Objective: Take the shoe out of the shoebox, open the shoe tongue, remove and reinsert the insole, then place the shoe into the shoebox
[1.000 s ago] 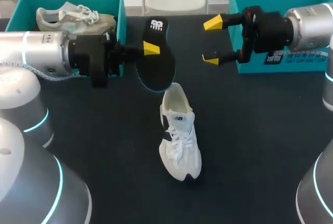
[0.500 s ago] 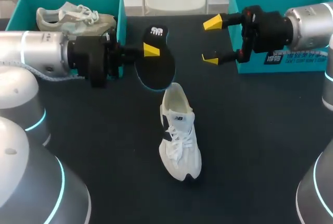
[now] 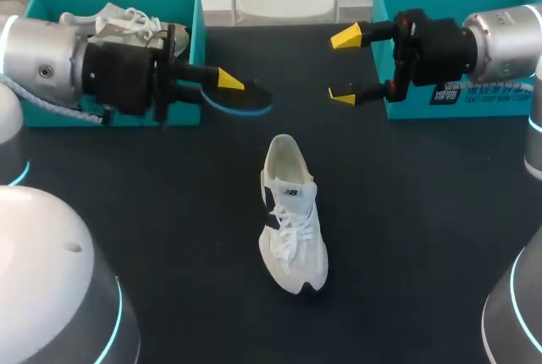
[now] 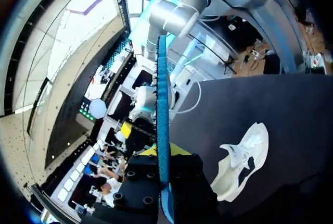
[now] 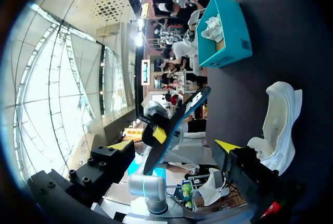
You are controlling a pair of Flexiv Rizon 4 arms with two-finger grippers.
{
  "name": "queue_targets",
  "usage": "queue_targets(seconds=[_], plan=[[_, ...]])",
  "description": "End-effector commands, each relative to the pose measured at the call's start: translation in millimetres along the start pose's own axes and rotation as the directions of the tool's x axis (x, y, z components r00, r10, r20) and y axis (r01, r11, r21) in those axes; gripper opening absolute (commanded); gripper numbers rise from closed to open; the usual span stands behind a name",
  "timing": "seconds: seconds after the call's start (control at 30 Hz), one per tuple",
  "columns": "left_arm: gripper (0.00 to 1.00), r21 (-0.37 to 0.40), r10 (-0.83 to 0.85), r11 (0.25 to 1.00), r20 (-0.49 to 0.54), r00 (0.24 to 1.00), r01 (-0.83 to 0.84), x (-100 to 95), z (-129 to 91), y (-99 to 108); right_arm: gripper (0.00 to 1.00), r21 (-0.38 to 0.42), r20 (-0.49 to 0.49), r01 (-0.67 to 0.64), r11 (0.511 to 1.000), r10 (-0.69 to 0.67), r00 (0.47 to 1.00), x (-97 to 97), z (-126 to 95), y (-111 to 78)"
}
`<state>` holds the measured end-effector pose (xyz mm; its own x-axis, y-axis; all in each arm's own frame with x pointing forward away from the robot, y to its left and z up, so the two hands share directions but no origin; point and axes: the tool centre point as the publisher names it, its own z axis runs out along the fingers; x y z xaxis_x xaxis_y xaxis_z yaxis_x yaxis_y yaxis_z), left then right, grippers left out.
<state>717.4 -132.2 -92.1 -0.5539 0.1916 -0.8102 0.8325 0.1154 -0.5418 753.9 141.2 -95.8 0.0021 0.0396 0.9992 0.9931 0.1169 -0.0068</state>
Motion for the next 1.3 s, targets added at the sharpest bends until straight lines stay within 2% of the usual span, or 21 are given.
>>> queue_targets(seconds=[0.03, 0.23, 0.37, 0.43, 1.3], plan=[[0.0, -0.031, -0.868, 0.464, -0.217, 0.447, 0.885, -4.5, -2.4, 3.4, 1.0, 0.0, 0.003, -0.001, 1.0, 0.001, 1.0, -0.1, 1.0, 0.1], [0.0, 0.057, -0.969, 0.135, -0.201, 0.143, 0.989, -7.4, 0.4, 8.2, 1.0, 0.0, 0.003, -0.001, 1.0, 0.001, 1.0, -0.1, 1.0, 0.1], [0.0, 0.14, -0.98, -0.136, -0.161, -0.113, 0.981, -9.8, 3.0, 10.9, 1.0, 0.0, 0.003, -0.001, 1.0, 0.001, 1.0, -0.1, 1.0, 0.1], [0.0, 0.166, -0.963, -0.241, -0.163, -0.215, 0.956, -10.9, 1.8, 12.2, 1.0, 0.0, 0.003, -0.001, 1.0, 0.001, 1.0, -0.1, 1.0, 0.1], [0.0, 0.166, -0.963, -0.241, -0.163, -0.215, 0.956, -10.9, 1.8, 12.2, 1.0, 0.0, 0.003, -0.001, 1.0, 0.001, 1.0, -0.1, 1.0, 0.1]])
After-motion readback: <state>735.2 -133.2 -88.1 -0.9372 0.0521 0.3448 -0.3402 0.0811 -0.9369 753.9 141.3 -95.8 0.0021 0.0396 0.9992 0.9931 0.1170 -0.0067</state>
